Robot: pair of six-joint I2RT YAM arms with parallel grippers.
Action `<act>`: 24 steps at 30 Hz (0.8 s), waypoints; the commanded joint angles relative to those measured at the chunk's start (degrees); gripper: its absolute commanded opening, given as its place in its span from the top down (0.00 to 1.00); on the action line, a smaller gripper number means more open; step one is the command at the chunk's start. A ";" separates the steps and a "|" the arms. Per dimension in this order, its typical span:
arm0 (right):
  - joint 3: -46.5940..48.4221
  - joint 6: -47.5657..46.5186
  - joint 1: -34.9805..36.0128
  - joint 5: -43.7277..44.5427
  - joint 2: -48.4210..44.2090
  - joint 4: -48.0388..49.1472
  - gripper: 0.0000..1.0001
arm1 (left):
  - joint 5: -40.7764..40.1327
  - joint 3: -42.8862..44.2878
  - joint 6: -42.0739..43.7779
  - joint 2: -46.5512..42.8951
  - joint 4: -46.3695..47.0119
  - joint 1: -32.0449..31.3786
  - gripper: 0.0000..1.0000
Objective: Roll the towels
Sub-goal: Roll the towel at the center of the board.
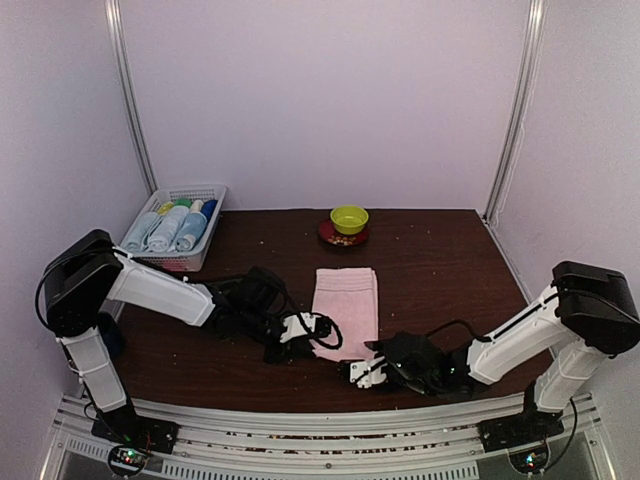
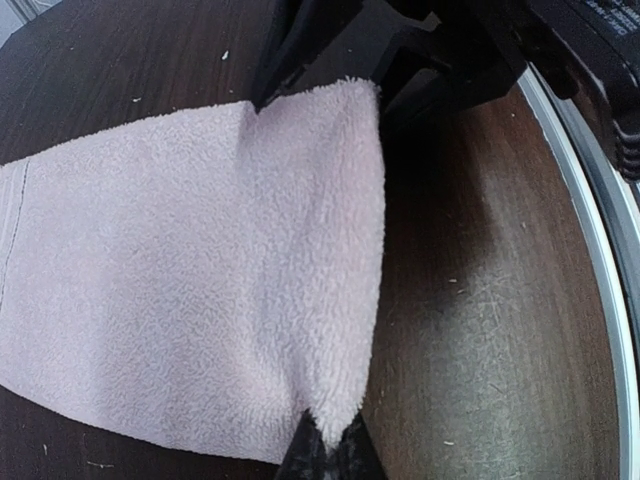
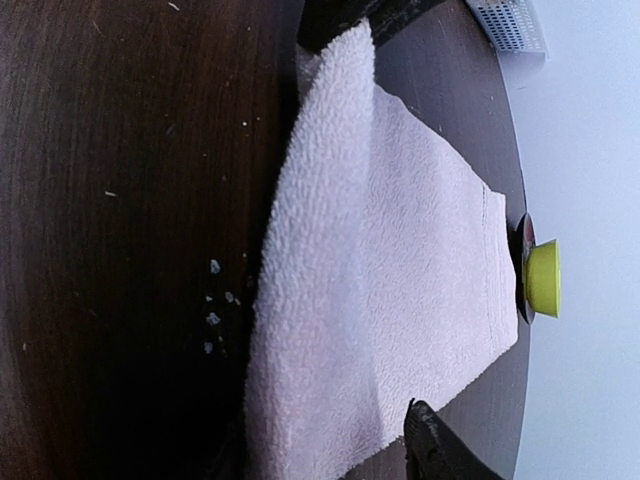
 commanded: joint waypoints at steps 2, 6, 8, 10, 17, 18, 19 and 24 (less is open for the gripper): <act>-0.80 0.74 1.81 3.64 2.63 -3.32 0.46 | 1.97 1.64 -1.09 0.46 0.04 0.86 1.00; 0.26 0.86 2.41 7.41 5.75 -4.17 0.52 | 1.73 1.40 -1.39 0.17 0.35 1.21 1.00; 0.89 0.92 2.53 7.90 6.54 -5.11 0.61 | 1.61 1.32 -1.47 0.08 0.35 1.30 1.00; 0.78 3.01 2.54 7.51 6.28 -5.39 0.72 | 1.46 1.16 -1.47 0.07 0.37 1.36 1.00; 0.31 5.32 2.64 4.01 0.61 -8.15 1.00 | 0.47 0.49 -0.51 -0.02 -0.55 1.37 0.99; 0.77 6.40 2.64 3.01 -0.07 -9.49 1.00 | 0.23 0.25 -0.30 -0.14 -0.58 1.39 0.98; 1.16 7.44 2.57 1.79 -0.83 -10.64 1.00 | -0.28 0.06 -0.20 -0.23 -0.73 1.34 0.96; 2.92 11.04 2.37 -2.45 -3.21 -17.11 1.00 | -1.12 0.01 0.63 -0.90 -1.84 1.37 0.78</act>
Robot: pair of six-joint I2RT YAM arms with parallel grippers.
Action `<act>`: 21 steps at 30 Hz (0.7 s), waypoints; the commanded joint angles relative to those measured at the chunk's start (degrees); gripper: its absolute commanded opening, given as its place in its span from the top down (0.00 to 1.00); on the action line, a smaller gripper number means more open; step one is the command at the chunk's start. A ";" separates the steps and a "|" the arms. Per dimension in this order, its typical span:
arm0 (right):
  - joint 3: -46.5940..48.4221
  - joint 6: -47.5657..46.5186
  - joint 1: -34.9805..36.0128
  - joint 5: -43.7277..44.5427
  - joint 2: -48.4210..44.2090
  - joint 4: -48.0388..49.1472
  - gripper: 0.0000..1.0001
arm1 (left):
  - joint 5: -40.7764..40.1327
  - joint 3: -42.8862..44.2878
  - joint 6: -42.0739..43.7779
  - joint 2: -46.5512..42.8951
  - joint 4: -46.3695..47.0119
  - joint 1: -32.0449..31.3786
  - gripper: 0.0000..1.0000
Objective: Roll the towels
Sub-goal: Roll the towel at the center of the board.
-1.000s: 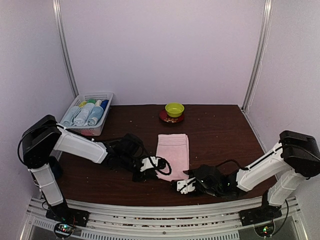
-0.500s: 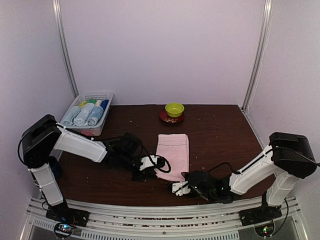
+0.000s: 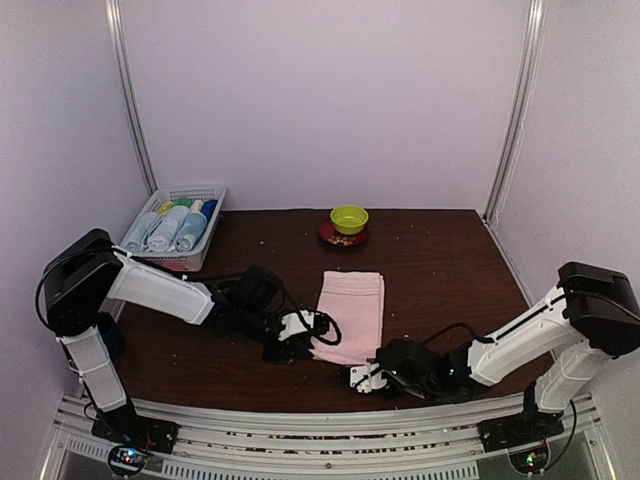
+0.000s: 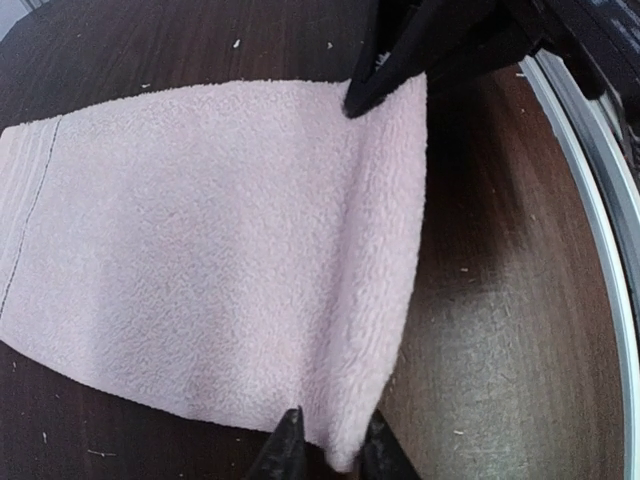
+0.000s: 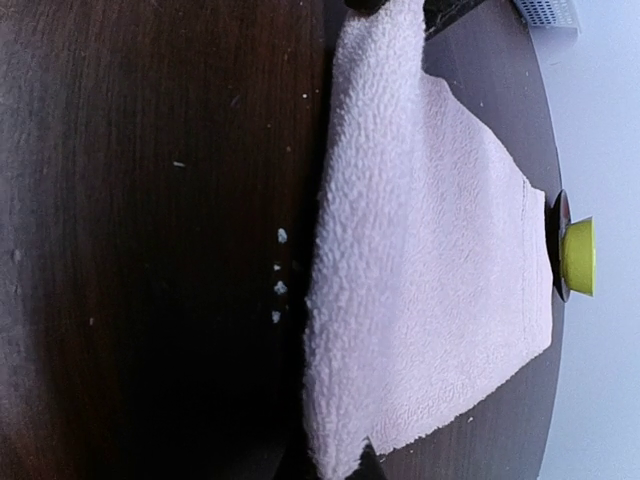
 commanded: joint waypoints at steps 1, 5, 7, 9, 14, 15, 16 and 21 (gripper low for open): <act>1.54 4.89 -0.13 -5.02 -2.61 -9.35 1.00 | -1.37 -0.18 0.91 -1.16 -1.21 0.43 0.76; 2.59 7.58 -0.52 -7.34 -3.59 -12.25 1.00 | -1.55 -1.29 0.67 -3.33 0.10 0.47 0.67; 2.94 9.40 -1.06 -8.32 -3.81 -12.87 1.00 | -0.82 -2.33 0.47 -4.88 1.26 0.47 0.61; 3.50 11.33 -1.99 -9.82 -3.74 -14.06 1.00 | 0.08 -3.33 0.44 -6.12 2.28 0.43 0.58; 6.87 16.39 -5.26 -15.07 -2.43 -18.45 1.00 | 1.89 -3.47 1.00 -5.39 1.94 0.47 0.56; 7.70 17.64 -5.99 -16.02 -2.11 -19.56 1.00 | 2.30 -3.27 1.14 -5.07 1.56 0.47 0.55; 8.54 18.64 -6.75 -17.32 -1.67 -20.69 1.00 | 2.68 -3.14 1.29 -4.88 1.39 0.46 0.55; 13.93 22.68 -11.18 -22.84 2.07 -27.71 1.00 | 3.06 -3.22 1.56 -4.96 1.36 0.43 0.54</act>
